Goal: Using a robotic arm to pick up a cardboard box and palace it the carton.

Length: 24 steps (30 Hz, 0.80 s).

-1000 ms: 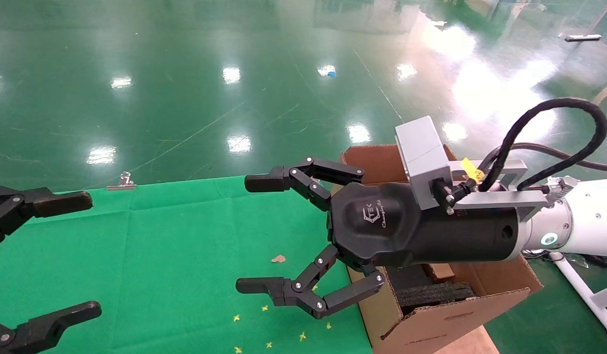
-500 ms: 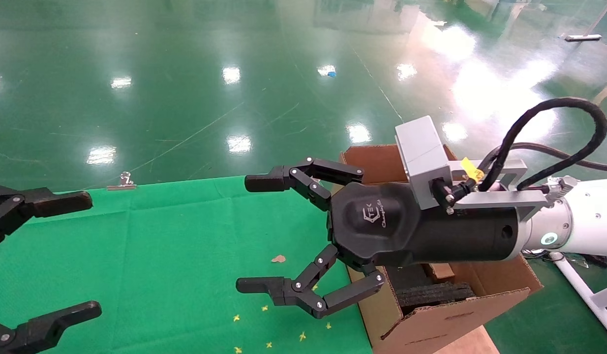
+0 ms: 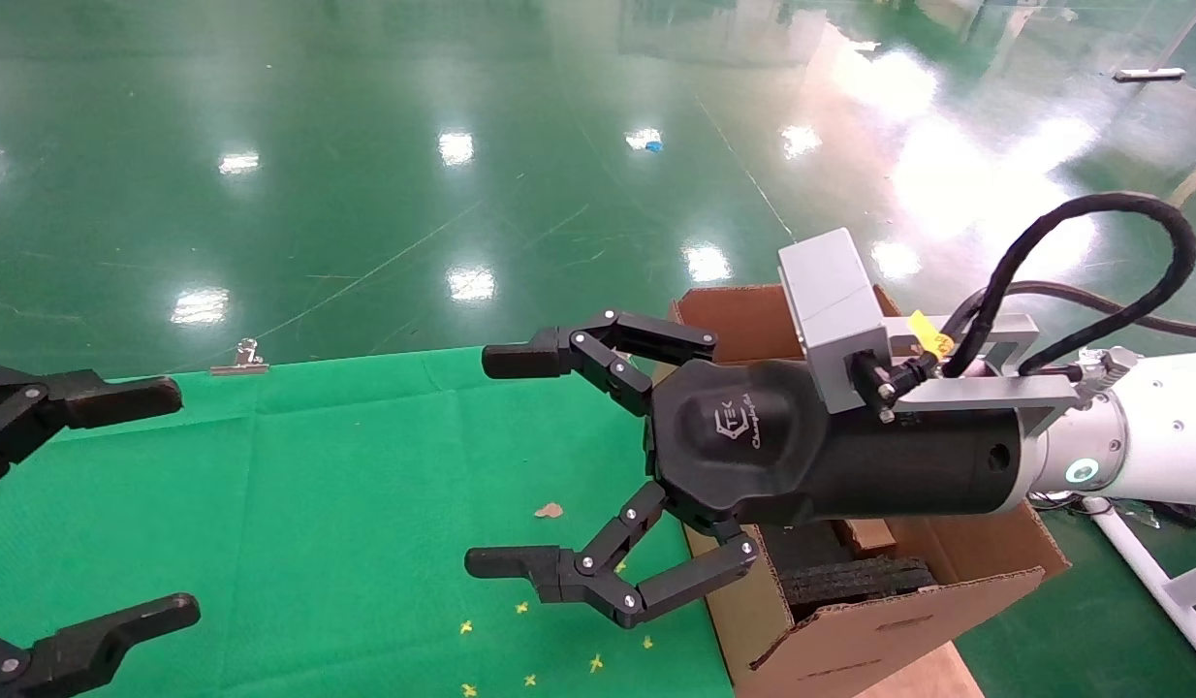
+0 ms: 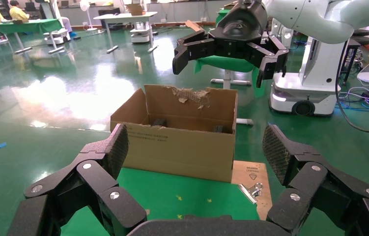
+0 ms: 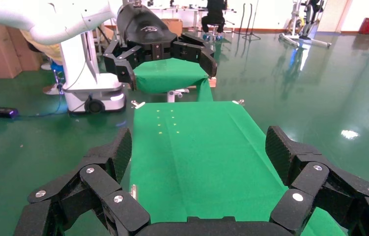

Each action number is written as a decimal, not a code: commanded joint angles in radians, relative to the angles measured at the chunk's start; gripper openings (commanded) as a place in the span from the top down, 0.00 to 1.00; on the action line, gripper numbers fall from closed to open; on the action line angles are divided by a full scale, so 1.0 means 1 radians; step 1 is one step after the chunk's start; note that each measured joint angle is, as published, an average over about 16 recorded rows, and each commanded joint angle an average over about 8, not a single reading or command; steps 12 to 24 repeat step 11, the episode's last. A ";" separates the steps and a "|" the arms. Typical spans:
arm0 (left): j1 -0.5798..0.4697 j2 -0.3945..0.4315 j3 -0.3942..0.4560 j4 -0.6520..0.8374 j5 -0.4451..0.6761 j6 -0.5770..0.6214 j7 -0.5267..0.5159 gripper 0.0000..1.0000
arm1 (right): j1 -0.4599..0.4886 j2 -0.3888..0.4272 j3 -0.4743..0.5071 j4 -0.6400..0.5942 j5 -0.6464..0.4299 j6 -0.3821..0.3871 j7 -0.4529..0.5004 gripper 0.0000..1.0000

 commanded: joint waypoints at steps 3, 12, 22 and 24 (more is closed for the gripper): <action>0.000 0.000 0.000 0.000 0.000 0.000 0.000 0.00 | 0.000 0.000 0.000 0.000 0.000 0.000 0.000 0.00; 0.000 0.000 0.000 0.000 0.000 0.000 0.000 0.00 | 0.000 0.000 0.000 0.000 0.000 0.000 0.000 0.00; 0.000 0.000 0.000 0.000 0.000 0.000 0.000 0.00 | 0.000 0.000 0.000 0.000 0.000 0.000 0.000 0.00; 0.000 0.000 0.000 0.000 0.000 0.000 0.000 0.00 | 0.000 0.000 0.000 0.000 0.000 0.000 0.000 0.00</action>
